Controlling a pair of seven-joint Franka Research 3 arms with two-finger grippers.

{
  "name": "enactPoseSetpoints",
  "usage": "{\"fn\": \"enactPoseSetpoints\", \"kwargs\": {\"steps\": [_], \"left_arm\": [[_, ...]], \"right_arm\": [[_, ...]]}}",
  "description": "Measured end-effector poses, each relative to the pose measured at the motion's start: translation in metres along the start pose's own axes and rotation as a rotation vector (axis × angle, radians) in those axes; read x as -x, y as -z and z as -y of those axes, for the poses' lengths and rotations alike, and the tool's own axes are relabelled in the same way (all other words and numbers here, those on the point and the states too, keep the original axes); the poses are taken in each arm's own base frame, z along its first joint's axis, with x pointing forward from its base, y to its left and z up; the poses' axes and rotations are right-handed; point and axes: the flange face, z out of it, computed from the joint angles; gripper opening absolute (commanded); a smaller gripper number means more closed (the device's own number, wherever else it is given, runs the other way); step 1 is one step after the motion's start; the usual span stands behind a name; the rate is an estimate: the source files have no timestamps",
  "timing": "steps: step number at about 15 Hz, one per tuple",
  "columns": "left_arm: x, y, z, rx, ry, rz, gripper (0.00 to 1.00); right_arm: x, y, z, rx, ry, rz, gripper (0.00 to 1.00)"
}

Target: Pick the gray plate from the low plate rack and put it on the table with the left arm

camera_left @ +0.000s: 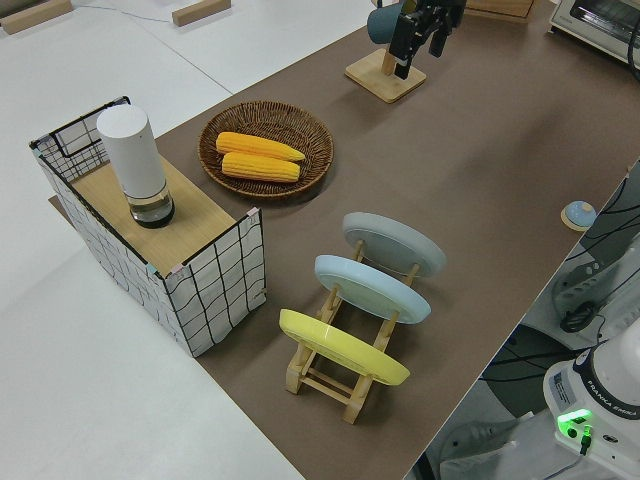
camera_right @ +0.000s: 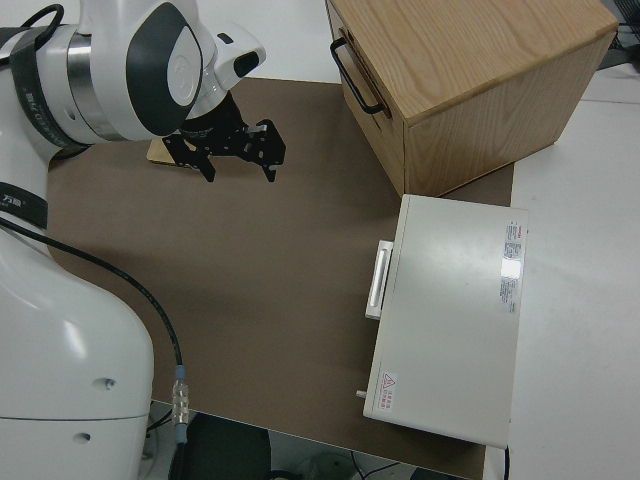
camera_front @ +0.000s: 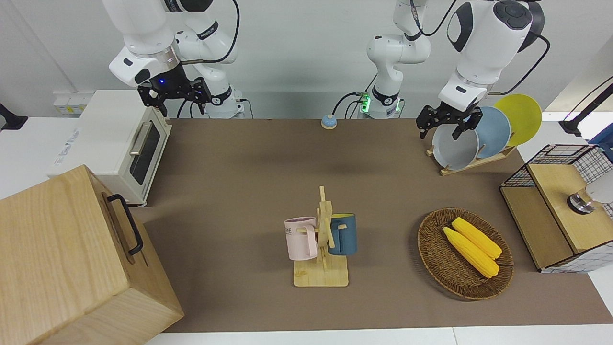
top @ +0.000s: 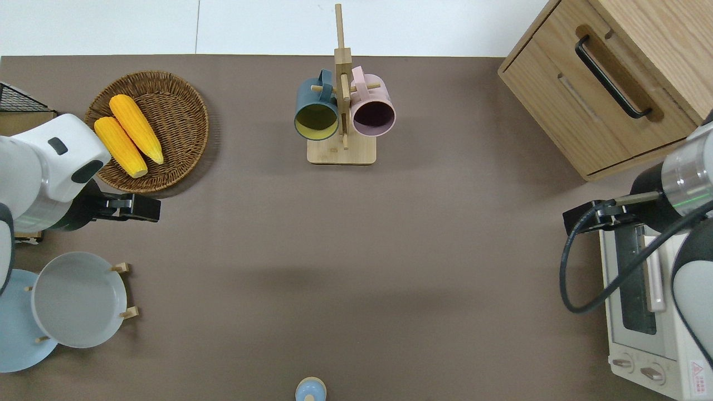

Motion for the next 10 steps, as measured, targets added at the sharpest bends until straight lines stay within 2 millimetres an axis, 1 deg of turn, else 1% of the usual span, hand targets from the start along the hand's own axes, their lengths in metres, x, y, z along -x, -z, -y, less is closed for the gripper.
{"fn": "enactPoseSetpoints", "kwargs": {"steps": [10], "left_arm": [[0.0007,-0.0019,0.0008,0.000,0.005,0.013,1.00]], "right_arm": [[0.0000,0.0000,0.0000,0.000,0.000,0.000,0.983]]}}
